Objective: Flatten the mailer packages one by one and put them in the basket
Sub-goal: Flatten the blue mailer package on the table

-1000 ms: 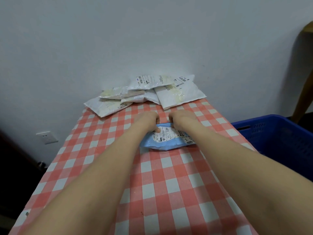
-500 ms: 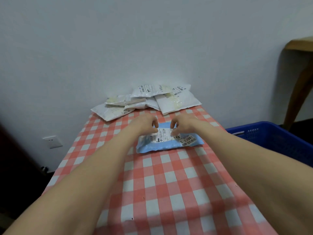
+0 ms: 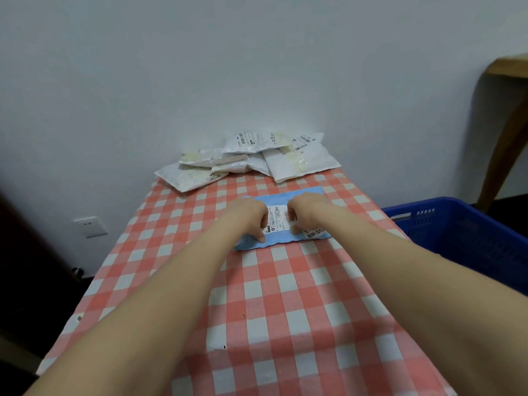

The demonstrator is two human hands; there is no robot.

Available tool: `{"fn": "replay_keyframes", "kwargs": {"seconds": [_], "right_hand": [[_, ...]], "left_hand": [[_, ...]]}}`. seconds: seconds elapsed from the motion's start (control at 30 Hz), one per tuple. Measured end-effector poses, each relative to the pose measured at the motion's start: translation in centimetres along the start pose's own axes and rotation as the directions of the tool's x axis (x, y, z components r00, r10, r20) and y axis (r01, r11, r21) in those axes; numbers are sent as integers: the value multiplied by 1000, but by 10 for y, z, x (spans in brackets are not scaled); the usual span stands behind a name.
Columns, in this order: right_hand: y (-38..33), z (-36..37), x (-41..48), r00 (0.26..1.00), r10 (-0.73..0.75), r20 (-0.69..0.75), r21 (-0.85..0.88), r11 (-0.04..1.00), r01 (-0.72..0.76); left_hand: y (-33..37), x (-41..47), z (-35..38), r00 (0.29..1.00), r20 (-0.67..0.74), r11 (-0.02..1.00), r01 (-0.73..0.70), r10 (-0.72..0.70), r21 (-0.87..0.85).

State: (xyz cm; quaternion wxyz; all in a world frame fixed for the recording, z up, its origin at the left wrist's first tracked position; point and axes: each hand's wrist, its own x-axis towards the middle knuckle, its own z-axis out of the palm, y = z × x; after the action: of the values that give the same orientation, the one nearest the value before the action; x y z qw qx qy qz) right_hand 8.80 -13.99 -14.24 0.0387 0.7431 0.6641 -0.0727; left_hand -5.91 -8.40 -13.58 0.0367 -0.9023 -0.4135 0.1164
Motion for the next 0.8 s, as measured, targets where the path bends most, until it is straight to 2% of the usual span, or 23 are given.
{"fn": "replay_keyframes", "kwargs": {"seconds": [0.1,0.3,0.43,0.5,0.57,0.67,0.8], "right_hand": [[-1,2,-1,999,23,-38,5,1000,-23],[-6,7,-3,991,82,-106,-2,997,-83],[1,-2,0,998,60,20,81,995,-62],[4,-7,2,998,35,46,199,979,-44],[3,-10,4,999,30,22,249,968,-35],[0,-7,9,998,19,59,151,988,-28],[-4,-1,15,999,52,17,54,997,-53]], "left_hand": [[-2,-2,4,999,-47,1000,5,-6,-16],[0,1,7,998,-49,998,38,-41,-52],[-10,1,-2,998,31,969,66,-60,-237],[-13,0,-5,996,-28,951,69,-81,-302],[-12,1,-5,990,-95,965,81,-107,-248],[-5,6,0,995,-38,990,92,-97,-111],[-3,13,4,993,-18,989,118,-120,-88]]}}
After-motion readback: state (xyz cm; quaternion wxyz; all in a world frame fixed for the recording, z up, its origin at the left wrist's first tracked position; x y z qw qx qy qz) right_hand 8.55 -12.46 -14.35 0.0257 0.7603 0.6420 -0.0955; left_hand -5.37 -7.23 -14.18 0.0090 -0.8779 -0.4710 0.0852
